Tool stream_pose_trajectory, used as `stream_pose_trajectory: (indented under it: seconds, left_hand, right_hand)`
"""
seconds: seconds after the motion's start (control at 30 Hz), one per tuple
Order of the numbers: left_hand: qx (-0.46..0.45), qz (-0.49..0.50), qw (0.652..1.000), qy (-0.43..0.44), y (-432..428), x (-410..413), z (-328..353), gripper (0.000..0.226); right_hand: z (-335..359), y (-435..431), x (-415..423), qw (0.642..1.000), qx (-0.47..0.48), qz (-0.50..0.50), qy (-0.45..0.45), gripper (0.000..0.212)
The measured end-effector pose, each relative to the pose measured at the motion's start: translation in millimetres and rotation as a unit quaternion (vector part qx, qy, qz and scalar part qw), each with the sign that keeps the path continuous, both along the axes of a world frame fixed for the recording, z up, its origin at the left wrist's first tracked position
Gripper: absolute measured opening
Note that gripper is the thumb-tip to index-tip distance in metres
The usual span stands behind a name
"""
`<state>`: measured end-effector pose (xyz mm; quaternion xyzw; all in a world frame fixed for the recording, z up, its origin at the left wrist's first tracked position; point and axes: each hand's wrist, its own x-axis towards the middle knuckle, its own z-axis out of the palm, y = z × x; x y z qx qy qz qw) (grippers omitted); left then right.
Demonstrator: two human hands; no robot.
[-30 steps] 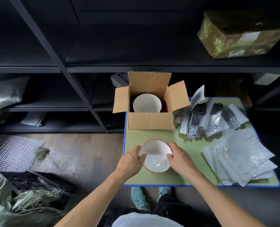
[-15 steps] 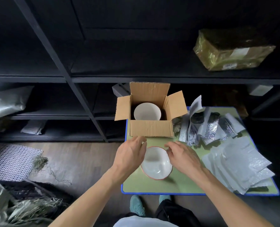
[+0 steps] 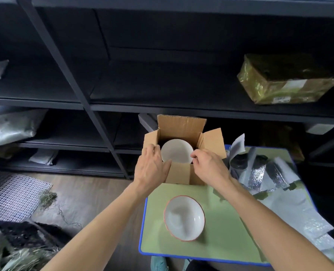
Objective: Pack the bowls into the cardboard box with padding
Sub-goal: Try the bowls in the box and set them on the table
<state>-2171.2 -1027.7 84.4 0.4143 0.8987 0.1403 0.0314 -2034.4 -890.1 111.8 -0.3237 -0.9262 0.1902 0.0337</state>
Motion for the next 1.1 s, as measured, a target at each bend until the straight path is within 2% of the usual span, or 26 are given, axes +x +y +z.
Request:
stream_pose_trajectory:
  seconds: [0.1,0.23,0.37,0.47,0.57,0.73,0.87,1.1]
  left_hand:
    - [-0.014,0.025,1.0,-0.007,6.2,-2.3,-3.0,0.06]
    - [-0.037,0.024,0.999,0.0,7.2,-1.1,-7.4,0.068]
    - [-0.066,0.026,0.997,0.011,8.4,-2.0,-12.3,0.072]
    - [-0.058,0.033,0.998,0.018,9.9,-3.8,-14.7,0.075]
    - [-0.056,0.036,0.998,0.023,9.4,-3.3,-17.1,0.079]
    - [-0.058,0.04,0.997,0.018,9.5,-3.6,-18.9,0.083]
    - [-0.063,0.03,0.997,0.031,7.3,-3.9,-17.5,0.081]
    - [-0.046,0.029,0.998,-0.003,6.8,-3.2,-12.7,0.069]
  right_hand:
    - [-4.6,8.1,-21.1,0.998,0.026,0.016,-0.047,0.024]
    - [-15.7,17.8,-45.7,0.987,0.042,0.026,-0.153,0.022]
    - [-24.7,22.6,-67.4,0.973,0.026,-0.016,-0.23,0.033]
    - [-28.9,27.7,-79.1,0.963,0.016,-0.044,-0.264,0.055]
    - [-32.6,28.3,-84.3,0.965,0.007,-0.057,-0.255,0.07]
    - [-31.3,24.7,-84.5,0.975,-0.012,-0.077,-0.206,0.067]
    - [-18.2,24.1,-81.8,0.982,0.009,-0.076,-0.174,0.057]
    - [30.7,27.2,-58.3,0.993,0.046,-0.063,-0.091,0.024]
